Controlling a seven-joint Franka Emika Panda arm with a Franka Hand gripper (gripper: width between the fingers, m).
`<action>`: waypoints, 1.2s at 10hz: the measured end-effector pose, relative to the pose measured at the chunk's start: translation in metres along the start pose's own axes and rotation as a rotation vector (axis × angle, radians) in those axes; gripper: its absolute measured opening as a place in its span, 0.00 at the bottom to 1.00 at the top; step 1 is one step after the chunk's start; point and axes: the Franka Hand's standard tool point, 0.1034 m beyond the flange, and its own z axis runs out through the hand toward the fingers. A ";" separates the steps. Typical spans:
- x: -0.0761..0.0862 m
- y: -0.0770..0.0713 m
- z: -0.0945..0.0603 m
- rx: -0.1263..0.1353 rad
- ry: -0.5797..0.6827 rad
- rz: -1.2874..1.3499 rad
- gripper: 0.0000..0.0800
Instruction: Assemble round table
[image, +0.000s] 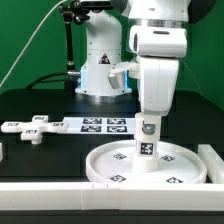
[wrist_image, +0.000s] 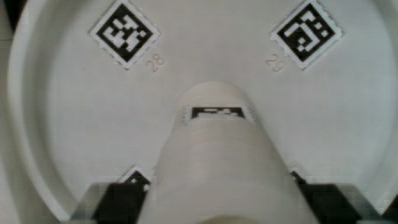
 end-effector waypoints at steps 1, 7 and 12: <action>0.000 0.000 0.000 0.001 0.000 0.004 0.52; 0.001 0.001 0.001 0.044 -0.004 0.548 0.52; 0.001 -0.001 0.001 0.083 0.021 1.018 0.52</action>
Offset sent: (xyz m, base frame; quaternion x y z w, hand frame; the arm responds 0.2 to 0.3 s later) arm 0.0073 0.0121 0.0024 0.0522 0.0173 0.2467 0.9675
